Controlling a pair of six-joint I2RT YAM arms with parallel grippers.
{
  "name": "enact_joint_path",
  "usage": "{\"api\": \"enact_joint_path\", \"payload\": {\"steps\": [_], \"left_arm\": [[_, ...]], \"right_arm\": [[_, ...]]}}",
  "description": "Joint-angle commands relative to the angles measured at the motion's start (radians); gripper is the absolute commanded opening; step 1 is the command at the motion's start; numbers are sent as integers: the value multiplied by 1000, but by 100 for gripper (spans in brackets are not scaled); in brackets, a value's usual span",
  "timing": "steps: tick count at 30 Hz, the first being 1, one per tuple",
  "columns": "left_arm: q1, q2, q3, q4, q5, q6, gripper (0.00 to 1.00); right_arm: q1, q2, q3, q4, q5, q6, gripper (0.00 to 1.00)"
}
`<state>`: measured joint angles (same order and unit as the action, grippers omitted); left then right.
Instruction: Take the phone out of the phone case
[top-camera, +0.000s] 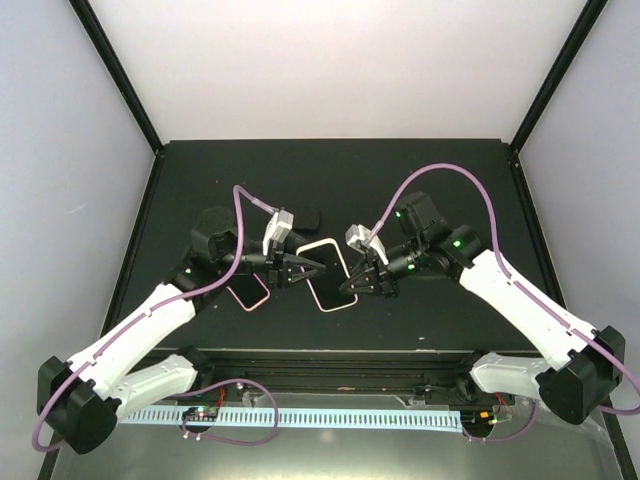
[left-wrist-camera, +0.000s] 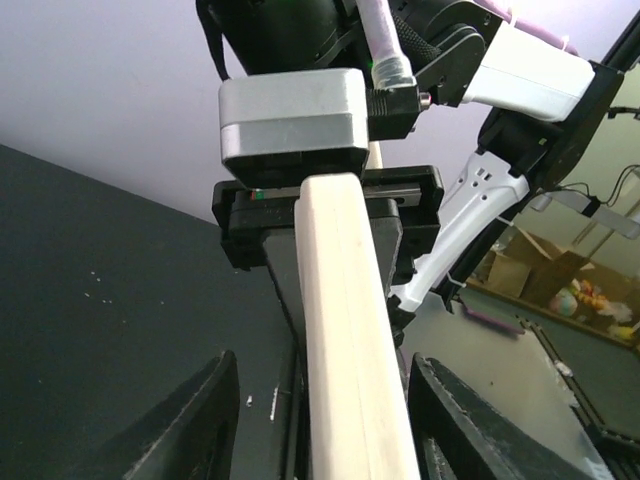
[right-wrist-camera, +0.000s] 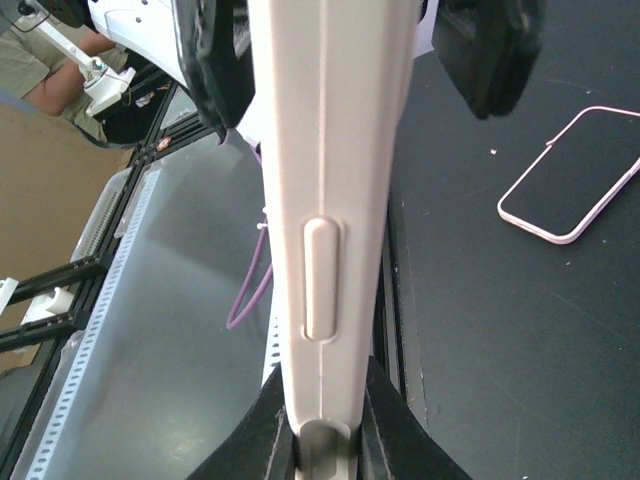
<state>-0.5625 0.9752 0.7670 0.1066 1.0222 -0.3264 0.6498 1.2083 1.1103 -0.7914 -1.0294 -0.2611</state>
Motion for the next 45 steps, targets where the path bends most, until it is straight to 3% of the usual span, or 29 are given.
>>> {"api": "enact_joint_path", "payload": {"steps": [1, 4, 8, 11, 15, 19, 21, 24, 27, 33, 45], "left_arm": [[-11, -5, -8, 55, -10, -12, 52], [-22, -14, -24, 82, -27, -23, 52], [-32, -9, -26, 89, -33, -26, 46], [-41, -1, -27, 101, -29, -33, 36], [-46, 2, -26, 138, -25, -58, 15], [-46, -5, -9, 124, -28, -60, 5], [-44, -6, 17, 72, -34, -46, 2], [-41, 0, 76, -24, -26, -10, 1], [-37, 15, 150, -143, 21, 63, 1], [-32, 16, 134, -146, 111, 120, 1], [-12, 18, 90, -103, 148, 99, 2]], "right_arm": [[-17, -41, 28, 81, -59, 49, 4], [-28, -45, 27, 90, -74, 63, 4], [-32, -54, 20, 107, -79, 85, 4], [-34, -61, 13, 121, -77, 98, 4], [-35, -62, 5, 124, -64, 101, 4], [-33, -63, -2, 124, -54, 99, 4], [-34, -62, -1, 117, -52, 89, 13], [-34, -51, 17, 28, -57, -23, 46], [-34, -34, 39, -105, -10, -214, 57], [-31, -22, 48, -240, 57, -388, 54], [18, -42, 73, -233, 65, -416, 42]]}}
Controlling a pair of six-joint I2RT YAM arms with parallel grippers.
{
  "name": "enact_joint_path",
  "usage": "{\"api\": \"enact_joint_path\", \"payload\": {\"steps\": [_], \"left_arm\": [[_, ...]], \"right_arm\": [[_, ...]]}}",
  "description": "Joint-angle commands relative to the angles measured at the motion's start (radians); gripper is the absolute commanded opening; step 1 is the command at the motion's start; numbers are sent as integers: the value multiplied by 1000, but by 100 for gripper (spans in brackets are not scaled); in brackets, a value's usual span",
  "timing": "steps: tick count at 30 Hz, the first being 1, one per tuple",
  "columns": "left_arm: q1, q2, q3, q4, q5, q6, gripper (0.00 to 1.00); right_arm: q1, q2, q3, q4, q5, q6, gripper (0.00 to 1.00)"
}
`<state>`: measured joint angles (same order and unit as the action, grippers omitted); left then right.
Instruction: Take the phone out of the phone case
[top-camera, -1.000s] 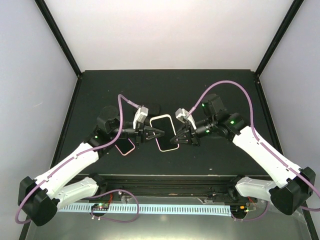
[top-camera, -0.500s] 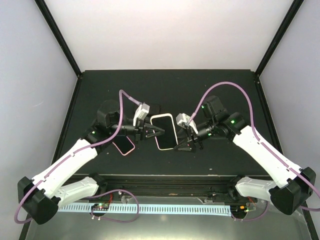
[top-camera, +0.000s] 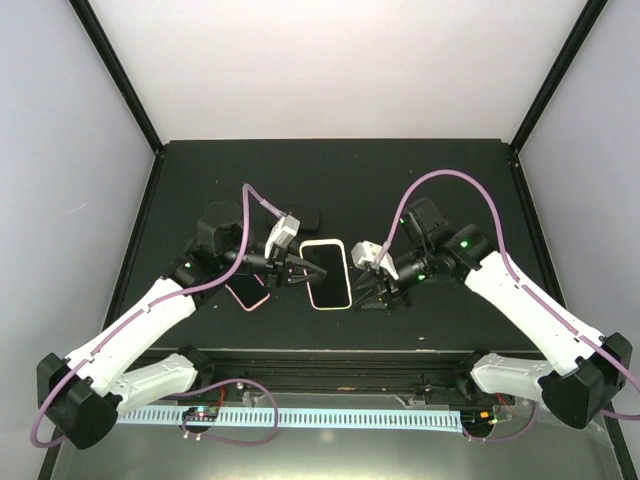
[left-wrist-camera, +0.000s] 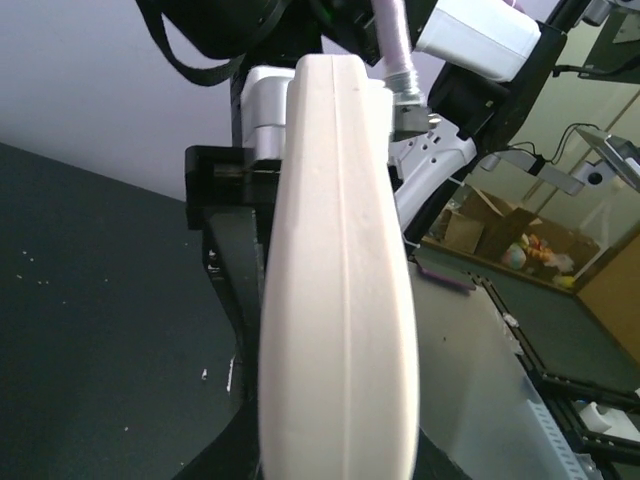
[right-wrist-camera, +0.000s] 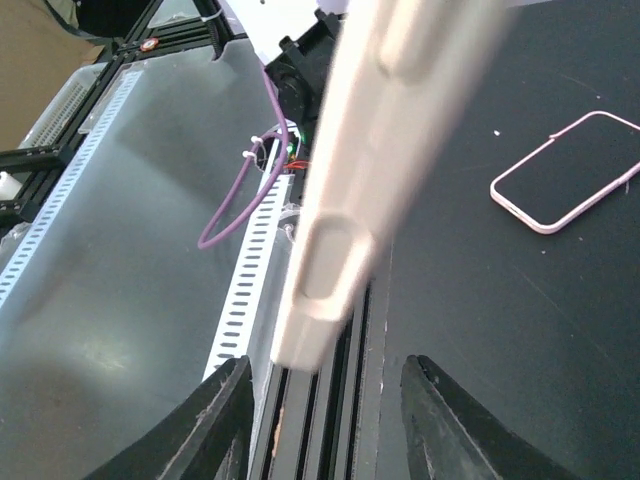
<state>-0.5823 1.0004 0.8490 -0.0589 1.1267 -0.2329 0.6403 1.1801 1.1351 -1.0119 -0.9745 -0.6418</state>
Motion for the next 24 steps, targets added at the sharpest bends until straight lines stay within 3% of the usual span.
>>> {"api": "enact_joint_path", "payload": {"steps": [1, 8, 18, 24], "left_arm": [[10, -4, 6, 70, 44, -2, 1], [14, 7, -8, 125, 56, -63, 2], [16, 23, -17, 185, 109, -123, 2], [14, 44, -20, 203, 146, -145, 2]], "right_arm": [[32, -12, 56, -25, 1, -52, 42], [59, -16, 72, -36, -14, -65, 40], [88, -32, 66, -30, 55, -115, 28], [118, -44, 66, -38, 127, -170, 26]]}}
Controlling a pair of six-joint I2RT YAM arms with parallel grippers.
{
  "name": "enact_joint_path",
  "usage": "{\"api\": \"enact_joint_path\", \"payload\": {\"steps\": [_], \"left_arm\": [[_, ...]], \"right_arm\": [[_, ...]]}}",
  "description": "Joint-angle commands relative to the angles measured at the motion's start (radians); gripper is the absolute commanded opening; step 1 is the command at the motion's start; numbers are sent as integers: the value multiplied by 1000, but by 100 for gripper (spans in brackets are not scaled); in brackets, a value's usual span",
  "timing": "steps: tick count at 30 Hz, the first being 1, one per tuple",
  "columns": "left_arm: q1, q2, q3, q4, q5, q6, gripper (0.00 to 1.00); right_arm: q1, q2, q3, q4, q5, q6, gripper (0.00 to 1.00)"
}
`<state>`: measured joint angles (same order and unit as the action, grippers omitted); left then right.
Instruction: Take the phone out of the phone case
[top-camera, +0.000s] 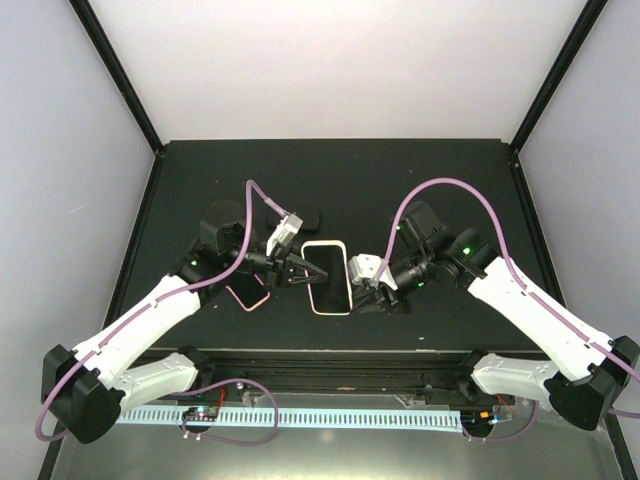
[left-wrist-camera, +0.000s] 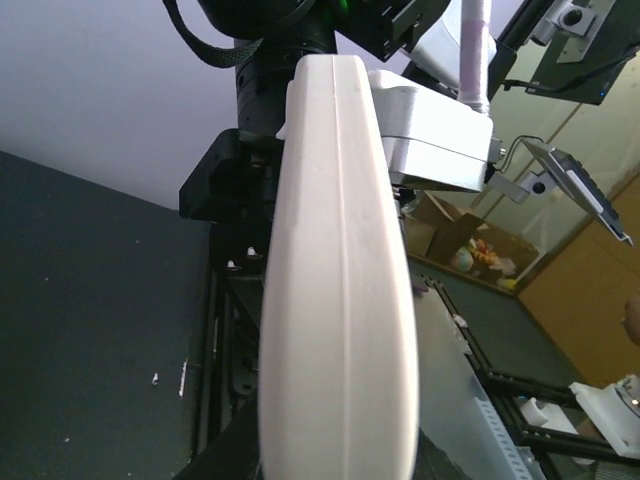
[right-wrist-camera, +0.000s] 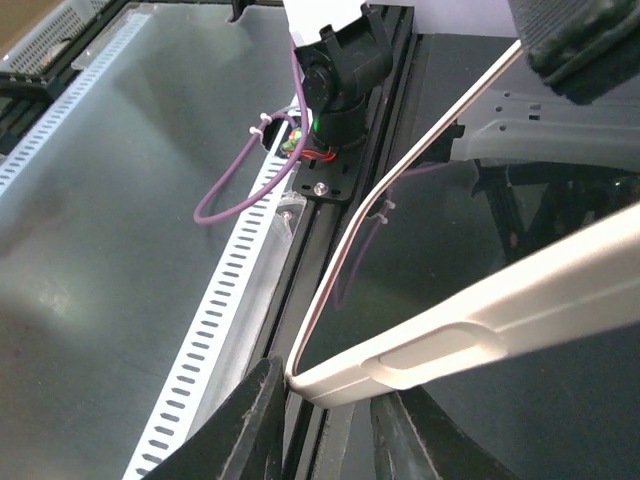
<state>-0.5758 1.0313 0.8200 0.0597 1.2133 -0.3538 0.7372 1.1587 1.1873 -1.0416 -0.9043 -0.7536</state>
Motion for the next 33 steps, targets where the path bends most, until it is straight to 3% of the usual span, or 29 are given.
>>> {"api": "enact_joint_path", "payload": {"steps": [1, 12, 19, 27, 33], "left_arm": [[7, 16, 9, 90, 66, -30, 1], [7, 27, -3, 139, 108, -75, 1], [5, 27, -24, 224, 147, -147, 2], [0, 23, -27, 225, 155, -155, 1], [0, 22, -26, 230, 154, -157, 2]], "right_arm": [[23, -21, 16, -10, 68, -73, 26], [28, 21, 54, -17, 144, -158, 19], [27, 21, 31, 39, 319, -198, 15], [15, 26, -15, 170, 369, -80, 10], [-92, 8, -29, 280, 255, 59, 13]]}}
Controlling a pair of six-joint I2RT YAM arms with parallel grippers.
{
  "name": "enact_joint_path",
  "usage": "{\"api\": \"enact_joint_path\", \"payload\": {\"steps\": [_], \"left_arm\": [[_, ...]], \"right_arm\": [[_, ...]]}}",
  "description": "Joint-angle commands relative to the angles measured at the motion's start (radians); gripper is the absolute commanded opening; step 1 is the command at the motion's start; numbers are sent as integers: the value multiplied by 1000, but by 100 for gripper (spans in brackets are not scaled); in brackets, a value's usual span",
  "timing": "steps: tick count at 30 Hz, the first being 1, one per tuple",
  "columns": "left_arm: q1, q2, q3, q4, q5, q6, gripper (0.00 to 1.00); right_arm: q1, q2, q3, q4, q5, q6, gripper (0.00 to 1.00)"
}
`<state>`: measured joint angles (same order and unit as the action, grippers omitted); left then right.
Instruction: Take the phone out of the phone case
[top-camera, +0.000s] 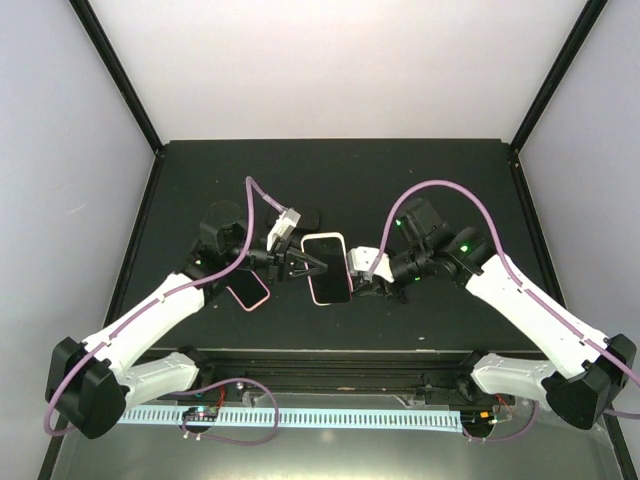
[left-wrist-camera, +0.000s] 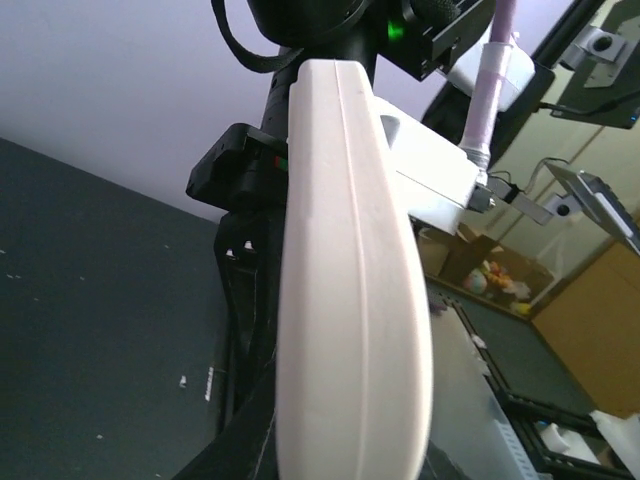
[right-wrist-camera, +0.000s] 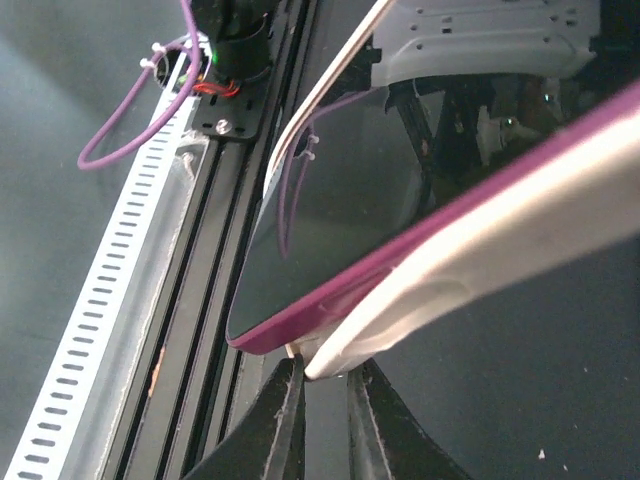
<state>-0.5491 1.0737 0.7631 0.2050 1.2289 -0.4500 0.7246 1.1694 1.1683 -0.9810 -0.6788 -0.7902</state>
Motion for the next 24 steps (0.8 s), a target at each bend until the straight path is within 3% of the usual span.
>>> {"api": "enact_joint_path", "payload": {"steps": [1, 5, 10, 24], "left_arm": [[-27, -21, 31, 86, 139, -61, 2], [-27, -29, 29, 86, 139, -61, 2], [-27, -35, 28, 86, 124, -57, 2], [-24, -31, 21, 86, 32, -73, 2]], "right_arm": [[-96, -7, -13, 236, 11, 113, 13], [-114, -6, -30, 332, 30, 206, 17], [-117, 7, -15, 410, -27, 337, 34], [-125, 24, 43, 495, -147, 603, 50]]}}
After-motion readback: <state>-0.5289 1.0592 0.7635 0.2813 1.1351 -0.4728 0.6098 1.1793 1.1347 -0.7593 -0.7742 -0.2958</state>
